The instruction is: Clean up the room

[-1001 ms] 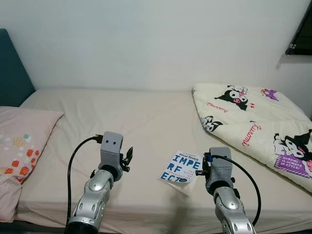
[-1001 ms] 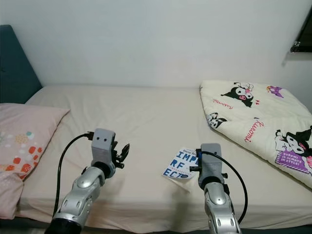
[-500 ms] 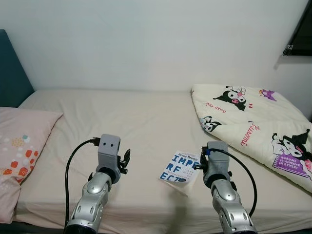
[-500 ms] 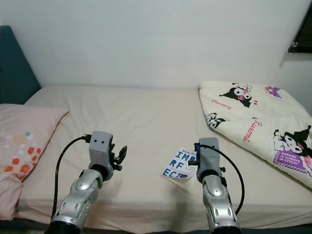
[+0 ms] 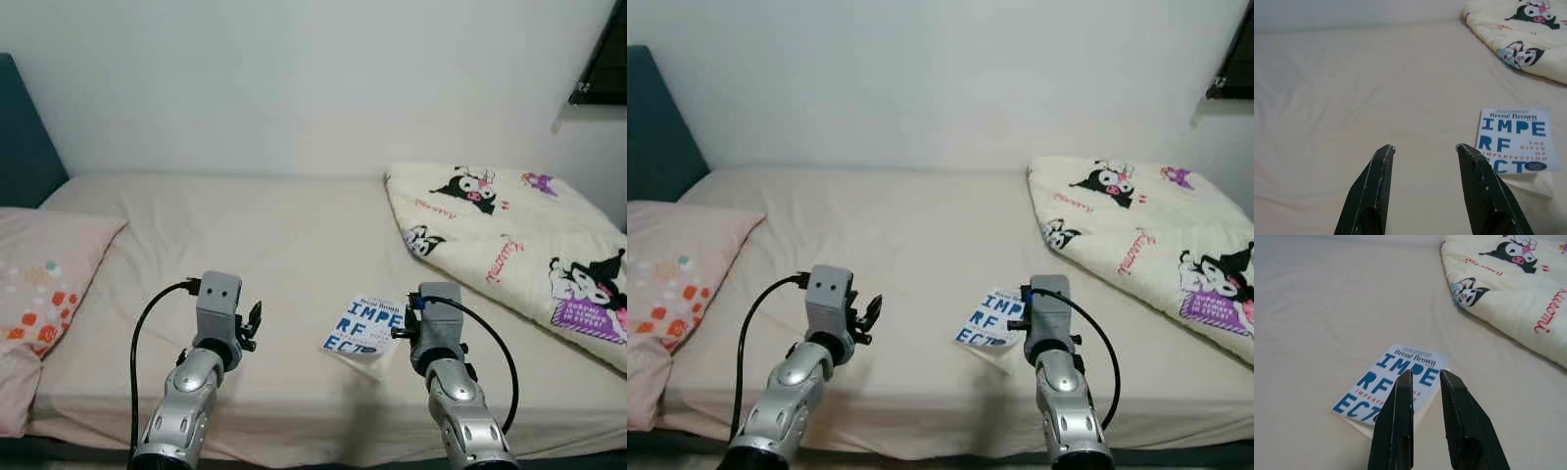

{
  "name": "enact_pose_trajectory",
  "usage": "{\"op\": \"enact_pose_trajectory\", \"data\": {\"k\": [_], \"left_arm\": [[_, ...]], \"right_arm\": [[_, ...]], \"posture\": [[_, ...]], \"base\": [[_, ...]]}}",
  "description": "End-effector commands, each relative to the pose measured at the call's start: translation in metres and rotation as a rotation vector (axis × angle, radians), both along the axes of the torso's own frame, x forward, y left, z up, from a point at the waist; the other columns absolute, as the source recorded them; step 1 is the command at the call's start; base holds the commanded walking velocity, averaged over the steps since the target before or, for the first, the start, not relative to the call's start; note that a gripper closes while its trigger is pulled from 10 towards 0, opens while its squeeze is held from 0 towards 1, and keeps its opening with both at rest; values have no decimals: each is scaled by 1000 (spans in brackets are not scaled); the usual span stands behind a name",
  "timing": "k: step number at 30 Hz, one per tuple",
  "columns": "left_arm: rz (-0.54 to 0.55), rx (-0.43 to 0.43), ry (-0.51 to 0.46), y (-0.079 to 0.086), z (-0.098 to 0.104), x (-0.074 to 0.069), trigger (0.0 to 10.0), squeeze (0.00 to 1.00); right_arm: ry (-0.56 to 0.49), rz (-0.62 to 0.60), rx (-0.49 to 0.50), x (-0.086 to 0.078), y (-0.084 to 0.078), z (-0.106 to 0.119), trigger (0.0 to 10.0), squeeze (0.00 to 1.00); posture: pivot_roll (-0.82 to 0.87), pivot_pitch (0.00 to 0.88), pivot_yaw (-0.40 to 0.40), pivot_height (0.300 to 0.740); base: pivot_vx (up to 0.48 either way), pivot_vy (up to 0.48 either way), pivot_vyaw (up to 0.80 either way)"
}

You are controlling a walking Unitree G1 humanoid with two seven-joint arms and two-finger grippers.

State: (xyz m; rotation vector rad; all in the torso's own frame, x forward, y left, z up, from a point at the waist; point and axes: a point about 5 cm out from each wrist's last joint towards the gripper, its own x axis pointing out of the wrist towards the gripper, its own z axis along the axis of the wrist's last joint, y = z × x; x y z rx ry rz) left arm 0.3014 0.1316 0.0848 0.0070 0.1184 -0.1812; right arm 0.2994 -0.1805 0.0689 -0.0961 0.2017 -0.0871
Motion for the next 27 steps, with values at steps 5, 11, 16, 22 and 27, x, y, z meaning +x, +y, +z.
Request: {"op": "enact_pose_trajectory", "data": {"k": [5,11,16,22,27], "left_arm": [[-19,6,10,-3,-2,-1,10000,0],[-31,8,10,-3,-1,-1,10000,0],[-37,10,10,-4,-1,-2,10000,0],[-46,13,10,-5,0,-1,10000,0],[-45,12,8,-4,1,0,10000,0]], "right_arm": [[11,-8,27,-2,1,-5,10000,0],[12,-9,38,-4,3,-5,10000,0],[14,-10,45,-5,4,-7,10000,0],[15,-13,55,-5,4,-8,10000,0],[17,-20,66,-3,4,-7,10000,0]], "posture": [[-2,33,-20,620],[3,40,-14,600],[6,45,-10,585],[10,53,-6,580],[11,59,-7,580]], "base": [[0,0,0],[0,0,0],[0,0,0],[0,0,0],[0,0,0]]}}
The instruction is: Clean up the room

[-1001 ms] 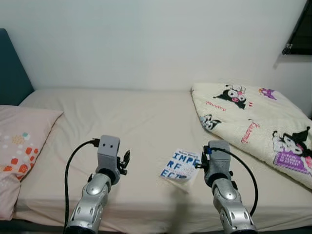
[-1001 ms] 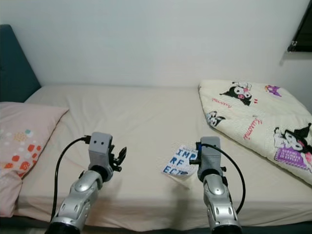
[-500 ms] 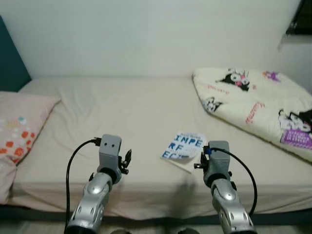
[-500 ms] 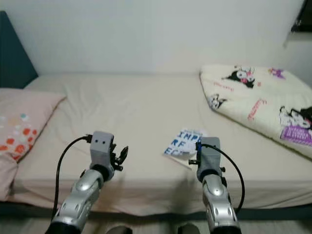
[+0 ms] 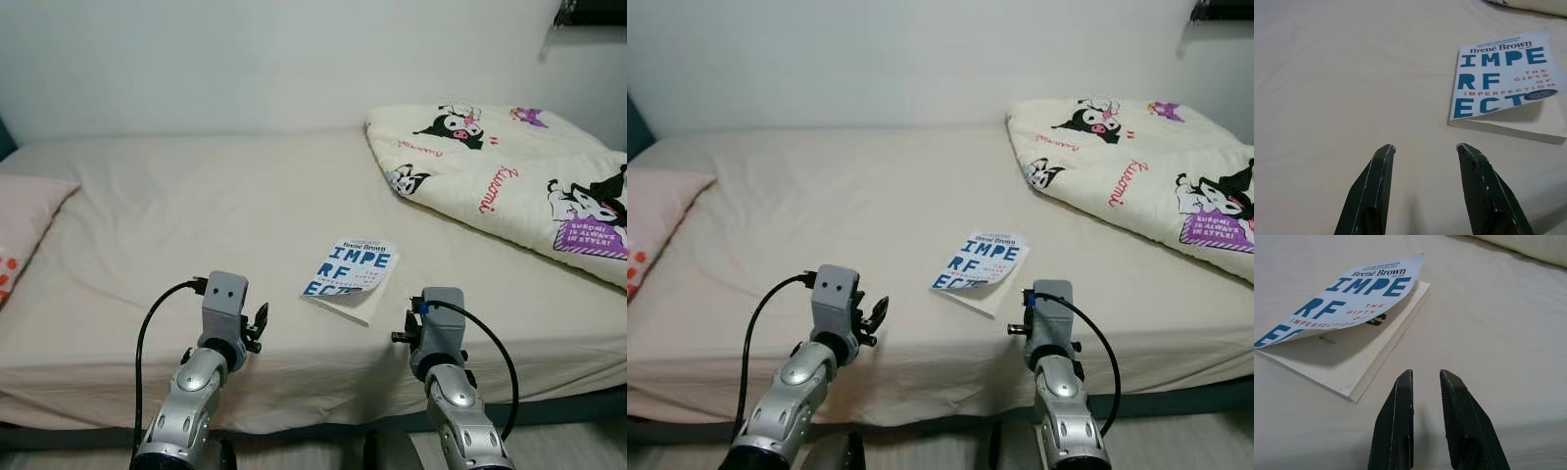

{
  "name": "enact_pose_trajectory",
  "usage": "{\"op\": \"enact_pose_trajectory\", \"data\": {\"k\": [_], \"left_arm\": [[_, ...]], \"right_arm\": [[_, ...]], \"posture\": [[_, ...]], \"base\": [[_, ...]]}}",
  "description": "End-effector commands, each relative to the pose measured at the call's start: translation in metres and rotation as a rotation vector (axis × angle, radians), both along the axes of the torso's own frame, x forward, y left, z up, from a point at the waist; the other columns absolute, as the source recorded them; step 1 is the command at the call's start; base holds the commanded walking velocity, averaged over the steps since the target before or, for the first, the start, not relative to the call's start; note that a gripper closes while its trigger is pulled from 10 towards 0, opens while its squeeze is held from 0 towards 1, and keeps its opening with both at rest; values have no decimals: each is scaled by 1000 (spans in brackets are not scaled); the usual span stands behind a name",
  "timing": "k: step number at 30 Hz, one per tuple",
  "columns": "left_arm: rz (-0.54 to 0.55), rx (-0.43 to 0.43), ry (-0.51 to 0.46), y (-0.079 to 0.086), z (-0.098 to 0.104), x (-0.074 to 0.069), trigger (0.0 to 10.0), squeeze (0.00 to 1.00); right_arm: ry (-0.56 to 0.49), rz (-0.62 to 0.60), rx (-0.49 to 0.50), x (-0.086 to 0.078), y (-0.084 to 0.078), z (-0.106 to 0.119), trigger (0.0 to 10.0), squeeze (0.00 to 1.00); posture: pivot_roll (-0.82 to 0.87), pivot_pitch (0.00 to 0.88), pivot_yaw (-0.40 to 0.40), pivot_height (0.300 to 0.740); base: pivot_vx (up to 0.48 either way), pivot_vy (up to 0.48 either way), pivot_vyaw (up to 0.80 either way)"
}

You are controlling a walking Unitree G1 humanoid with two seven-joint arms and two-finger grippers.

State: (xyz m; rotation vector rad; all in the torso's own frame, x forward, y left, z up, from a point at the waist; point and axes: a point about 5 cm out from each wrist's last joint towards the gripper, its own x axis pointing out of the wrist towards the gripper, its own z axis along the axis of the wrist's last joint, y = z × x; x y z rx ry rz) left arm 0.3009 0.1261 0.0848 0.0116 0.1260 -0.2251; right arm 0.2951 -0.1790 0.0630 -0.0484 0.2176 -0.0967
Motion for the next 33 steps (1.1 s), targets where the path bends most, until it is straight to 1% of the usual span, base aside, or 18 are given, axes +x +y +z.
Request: {"op": "enact_pose_trajectory", "data": {"k": [1,4,6,9,10,13,16,18,20,22,23,24,25,26,27,28,32,33], "left_arm": [[-1,10,1,1,1,0,10000,0],[21,9,-14,9,4,1,10000,0],[21,9,-14,9,4,1,10000,0],[44,7,-36,17,8,-1,10000,0],[52,3,-46,21,10,-3,10000,0],[59,0,-54,24,12,-5,10000,0],[89,-1,-59,36,12,-15,10000,0],[89,-1,-59,36,12,-15,10000,0],[108,11,-55,43,11,-18,10000,0],[114,19,-52,46,11,-19,10000,0],[115,27,-47,48,11,-20,10000,0],[115,27,-47,48,11,-20,10000,0],[109,38,-44,49,11,-20,10000,0],[109,38,-44,49,11,-20,10000,0],[98,46,-41,48,12,-20,10000,0],[76,64,-39,49,14,-21,10000,0],[63,77,-37,50,16,-21,10000,0],[50,91,-36,51,17,-21,10000,0]], "right_arm": [[4,-5,19,1,2,-1,10000,0],[-20,-9,52,14,5,8,10000,0],[-20,-9,52,14,5,8,10000,0],[-54,2,85,25,9,18,10000,0],[-92,22,124,30,13,26,10000,0],[-118,43,148,35,17,32,10000,0],[-200,130,229,46,33,52,10000,0],[-200,130,229,46,33,52,10000,0],[-234,161,259,55,40,62,10000,0],[-239,167,266,59,42,65,10000,0],[-210,145,267,64,41,64,10000,0],[-210,145,267,64,41,64,10000,0],[-141,116,289,69,39,56,10000,0],[-141,116,289,69,39,56,10000,0],[-67,89,313,73,36,48,10000,0],[23,66,374,76,34,38,10000,0],[54,63,391,77,34,36,10000,0],[81,74,379,77,35,33,10000,0]], "posture": [[11,59,-7,580],[15,79,-9,580],[15,79,-9,580],[27,107,-15,570],[36,124,-22,565],[36,124,-22,561],[56,163,-37,561],[56,163,-37,561],[66,180,-40,561],[66,180,-40,561],[72,190,-42,561],[72,190,-42,561],[86,205,-38,561],[86,205,-38,561],[98,219,-32,561],[113,236,-26,561],[120,242,-25,561],[134,252,-20,561]], "base": [[0,0,0],[0,0,0],[0,0,0],[0,0,0],[0,0,0],[0,0,0],[0,0,0],[0,0,0],[0,0,0],[0,0,0],[0,0,0],[0,0,0],[0,0,0],[0,0,0],[0,0,0],[0,0,0],[0,0,0],[0,0,0]]}}
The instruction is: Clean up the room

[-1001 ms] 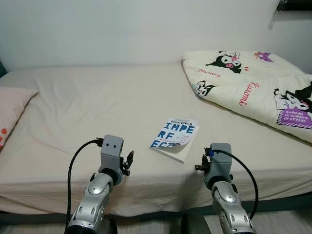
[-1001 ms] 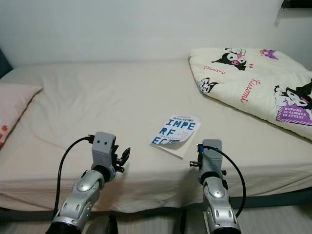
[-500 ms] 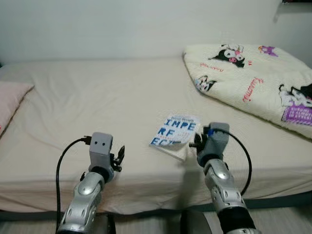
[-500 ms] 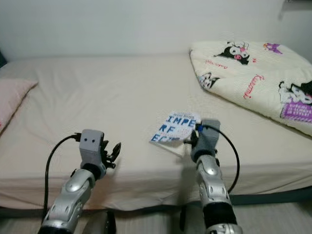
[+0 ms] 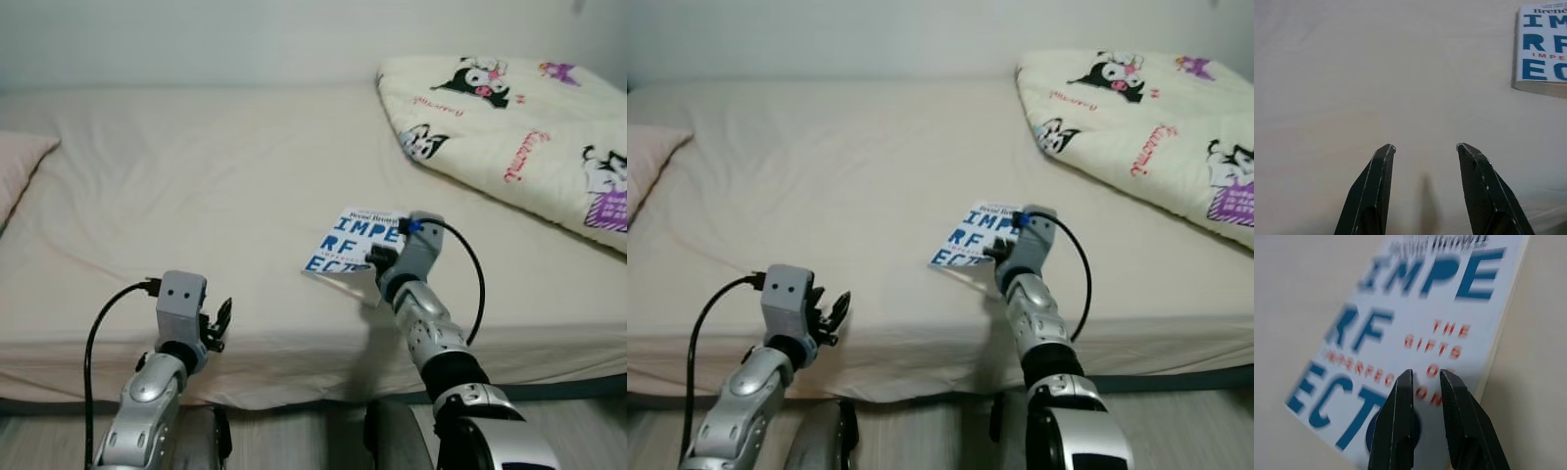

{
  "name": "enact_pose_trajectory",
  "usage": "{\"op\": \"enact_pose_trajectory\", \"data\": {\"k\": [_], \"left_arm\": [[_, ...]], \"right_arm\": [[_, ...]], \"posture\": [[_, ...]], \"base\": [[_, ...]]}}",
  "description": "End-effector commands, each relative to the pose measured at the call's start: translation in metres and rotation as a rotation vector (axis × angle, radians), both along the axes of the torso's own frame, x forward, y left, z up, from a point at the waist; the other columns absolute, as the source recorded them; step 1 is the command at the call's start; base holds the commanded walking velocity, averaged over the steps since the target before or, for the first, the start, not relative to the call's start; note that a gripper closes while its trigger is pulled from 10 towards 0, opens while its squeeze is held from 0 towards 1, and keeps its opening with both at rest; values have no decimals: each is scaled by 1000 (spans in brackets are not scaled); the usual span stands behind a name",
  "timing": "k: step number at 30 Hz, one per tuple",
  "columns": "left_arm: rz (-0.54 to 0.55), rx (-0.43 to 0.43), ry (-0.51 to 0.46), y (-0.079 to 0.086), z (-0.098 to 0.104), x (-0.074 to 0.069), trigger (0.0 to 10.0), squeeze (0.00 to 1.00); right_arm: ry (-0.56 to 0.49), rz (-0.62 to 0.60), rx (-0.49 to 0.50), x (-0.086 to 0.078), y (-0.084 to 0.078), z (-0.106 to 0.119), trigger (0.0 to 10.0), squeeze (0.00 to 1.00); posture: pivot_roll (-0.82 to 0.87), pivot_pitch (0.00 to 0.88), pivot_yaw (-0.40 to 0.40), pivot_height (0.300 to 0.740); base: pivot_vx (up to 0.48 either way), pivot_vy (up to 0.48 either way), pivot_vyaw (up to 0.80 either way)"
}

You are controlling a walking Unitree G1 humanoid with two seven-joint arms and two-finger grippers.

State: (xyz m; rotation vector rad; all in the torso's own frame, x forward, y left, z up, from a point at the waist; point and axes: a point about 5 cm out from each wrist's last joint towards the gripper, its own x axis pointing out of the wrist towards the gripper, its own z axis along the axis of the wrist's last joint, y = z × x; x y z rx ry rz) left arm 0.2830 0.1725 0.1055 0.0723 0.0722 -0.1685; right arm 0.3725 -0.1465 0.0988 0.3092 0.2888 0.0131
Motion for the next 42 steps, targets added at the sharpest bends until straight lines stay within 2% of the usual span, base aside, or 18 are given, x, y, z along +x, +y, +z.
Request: {"op": "enact_pose_trajectory", "data": {"k": [1,2,3,10,14,20,29,42], "left_arm": [[-9,45,27,7,-3,-4,10000,0],[-14,54,27,9,-2,-4,10000,0],[-17,69,28,14,0,-3,10000,0],[-17,85,23,19,4,0,10000,0],[-44,95,20,19,7,-1,10000,0],[-80,100,22,16,8,-4,10000,0],[-118,101,28,16,9,-6,10000,0],[-177,94,52,14,10,-9,10000,0]], "right_arm": [[50,27,-5,-1,3,-6,10000,0],[70,40,-8,-2,3,-9,10000,0],[92,46,29,-3,4,-12,10000,0],[97,46,122,-3,6,-13,10000,0],[87,-9,221,-4,5,-15,10000,0],[81,-65,277,-10,1,-23,10000,0],[116,-115,281,-29,-11,-46,10000,0],[113,-127,281,-38,-18,-51,10000,0]], "posture": [[139,256,-18,561],[146,262,-14,561],[149,263,-13,561],[153,265,-8,561],[143,255,-6,561],[141,246,-5,561],[135,225,-3,561],[131,215,-6,561]], "base": [[0,0,0],[0,0,0],[0,0,0],[0,0,0],[0,0,0],[0,0,0],[0,0,0],[0,0,0]]}}
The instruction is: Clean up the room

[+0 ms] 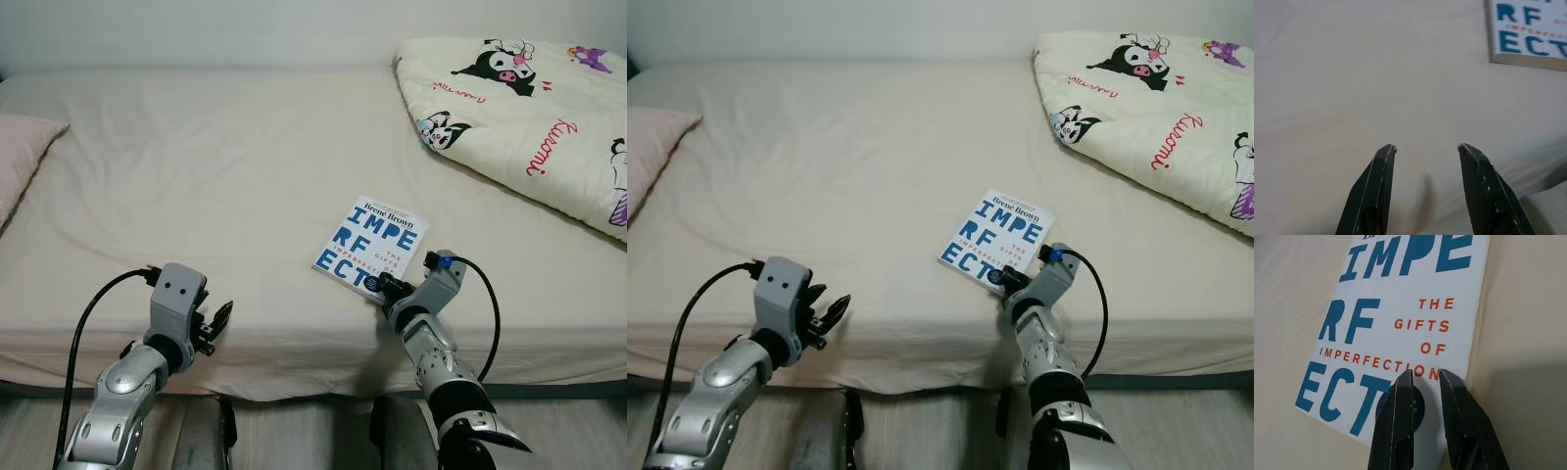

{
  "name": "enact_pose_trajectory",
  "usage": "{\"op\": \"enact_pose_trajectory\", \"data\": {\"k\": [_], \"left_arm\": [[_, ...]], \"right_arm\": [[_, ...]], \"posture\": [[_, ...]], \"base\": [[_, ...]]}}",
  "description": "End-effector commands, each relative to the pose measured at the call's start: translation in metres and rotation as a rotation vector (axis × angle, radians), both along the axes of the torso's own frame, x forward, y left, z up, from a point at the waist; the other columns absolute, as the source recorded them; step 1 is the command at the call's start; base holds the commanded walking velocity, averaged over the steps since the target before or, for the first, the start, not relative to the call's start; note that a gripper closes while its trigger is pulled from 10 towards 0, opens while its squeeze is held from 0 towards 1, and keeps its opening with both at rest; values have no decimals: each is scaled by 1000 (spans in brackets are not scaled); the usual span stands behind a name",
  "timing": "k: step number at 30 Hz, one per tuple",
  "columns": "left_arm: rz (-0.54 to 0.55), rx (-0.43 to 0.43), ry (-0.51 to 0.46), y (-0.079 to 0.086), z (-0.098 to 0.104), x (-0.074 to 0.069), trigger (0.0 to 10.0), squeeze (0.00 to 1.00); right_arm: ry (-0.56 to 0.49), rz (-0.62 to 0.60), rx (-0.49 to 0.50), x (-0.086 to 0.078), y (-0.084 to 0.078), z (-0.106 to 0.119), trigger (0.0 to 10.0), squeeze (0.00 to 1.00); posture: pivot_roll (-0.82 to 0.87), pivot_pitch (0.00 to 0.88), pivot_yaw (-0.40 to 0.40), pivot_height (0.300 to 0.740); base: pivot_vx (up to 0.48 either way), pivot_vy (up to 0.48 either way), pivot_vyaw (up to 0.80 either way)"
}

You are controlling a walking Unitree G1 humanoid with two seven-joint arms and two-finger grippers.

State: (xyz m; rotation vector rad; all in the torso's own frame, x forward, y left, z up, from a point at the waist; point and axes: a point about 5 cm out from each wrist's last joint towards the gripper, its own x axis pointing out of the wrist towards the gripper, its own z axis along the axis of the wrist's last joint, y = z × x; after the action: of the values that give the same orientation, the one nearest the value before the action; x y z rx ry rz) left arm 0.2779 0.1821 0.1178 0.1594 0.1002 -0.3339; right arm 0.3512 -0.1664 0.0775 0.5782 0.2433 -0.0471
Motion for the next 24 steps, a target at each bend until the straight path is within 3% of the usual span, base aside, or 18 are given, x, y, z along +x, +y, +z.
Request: {"op": "enact_pose_trajectory", "data": {"k": [1,15,16,17,19,24], "left_arm": [[-9,13,24,4,-2,-4,10000,0],[-17,33,29,9,-1,-4,10000,0],[-18,40,27,9,-1,-4,10000,0],[-17,44,24,9,-1,-3,10000,0],[-15,45,18,9,0,-2,10000,0],[-8,50,10,10,1,-1,10000,0]], "right_arm": [[141,-5,32,-17,1,-30,10000,0],[153,13,26,-31,-1,-36,10000,12],[153,16,31,-31,0,-36,10000,612],[150,18,32,-30,0,-35,10000,612],[135,28,34,-28,1,-32,10000,859],[121,40,26,-25,1,-28,10000,804]], "posture": [[131,215,-6,561],[128,214,-10,561],[129,215,-9,561],[129,215,-9,561],[128,218,-9,561],[127,220,-10,561]], "base": [[0,0,0],[0,0,0],[0,0,0],[0,0,0],[0,0,0],[0,0,0]]}}
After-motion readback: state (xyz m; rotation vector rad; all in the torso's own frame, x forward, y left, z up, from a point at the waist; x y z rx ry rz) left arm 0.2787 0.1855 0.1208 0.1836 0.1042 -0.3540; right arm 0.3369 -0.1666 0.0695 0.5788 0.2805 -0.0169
